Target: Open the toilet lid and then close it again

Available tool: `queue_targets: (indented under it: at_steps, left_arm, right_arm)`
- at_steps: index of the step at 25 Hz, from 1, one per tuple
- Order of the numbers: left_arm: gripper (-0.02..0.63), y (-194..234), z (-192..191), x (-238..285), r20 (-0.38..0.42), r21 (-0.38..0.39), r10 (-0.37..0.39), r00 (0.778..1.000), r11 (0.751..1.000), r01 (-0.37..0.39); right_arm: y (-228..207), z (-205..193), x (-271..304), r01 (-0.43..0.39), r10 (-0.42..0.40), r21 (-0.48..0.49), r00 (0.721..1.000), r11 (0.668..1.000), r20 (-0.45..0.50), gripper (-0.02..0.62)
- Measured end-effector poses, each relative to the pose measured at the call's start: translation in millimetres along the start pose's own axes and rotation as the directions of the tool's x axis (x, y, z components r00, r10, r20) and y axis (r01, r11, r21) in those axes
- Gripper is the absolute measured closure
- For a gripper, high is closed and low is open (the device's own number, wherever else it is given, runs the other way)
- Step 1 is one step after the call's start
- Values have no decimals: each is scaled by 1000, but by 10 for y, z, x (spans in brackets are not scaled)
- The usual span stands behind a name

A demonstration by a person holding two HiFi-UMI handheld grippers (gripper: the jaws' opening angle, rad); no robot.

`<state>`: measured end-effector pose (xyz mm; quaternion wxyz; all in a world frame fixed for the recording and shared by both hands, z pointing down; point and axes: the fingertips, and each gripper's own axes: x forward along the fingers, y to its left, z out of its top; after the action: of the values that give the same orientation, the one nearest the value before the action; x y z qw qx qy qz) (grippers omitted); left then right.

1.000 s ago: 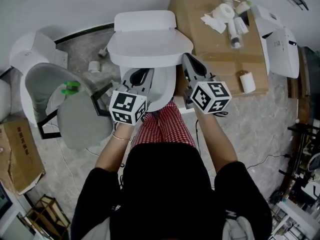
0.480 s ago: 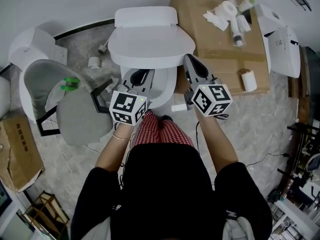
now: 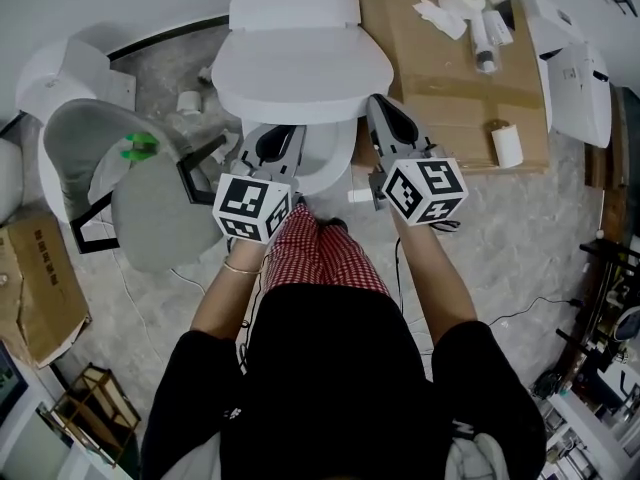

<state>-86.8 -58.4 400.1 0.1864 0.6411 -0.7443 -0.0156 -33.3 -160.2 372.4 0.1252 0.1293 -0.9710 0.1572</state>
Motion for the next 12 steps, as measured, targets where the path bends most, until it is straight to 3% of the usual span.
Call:
queue_targets:
  at_steps: [12]
  left_arm:
    - [601,-54,-178,-99,2,-39,33,999,999,-33]
  right_arm:
    - [26,-183,-98,-13,12,-13,999,1000,-35,572]
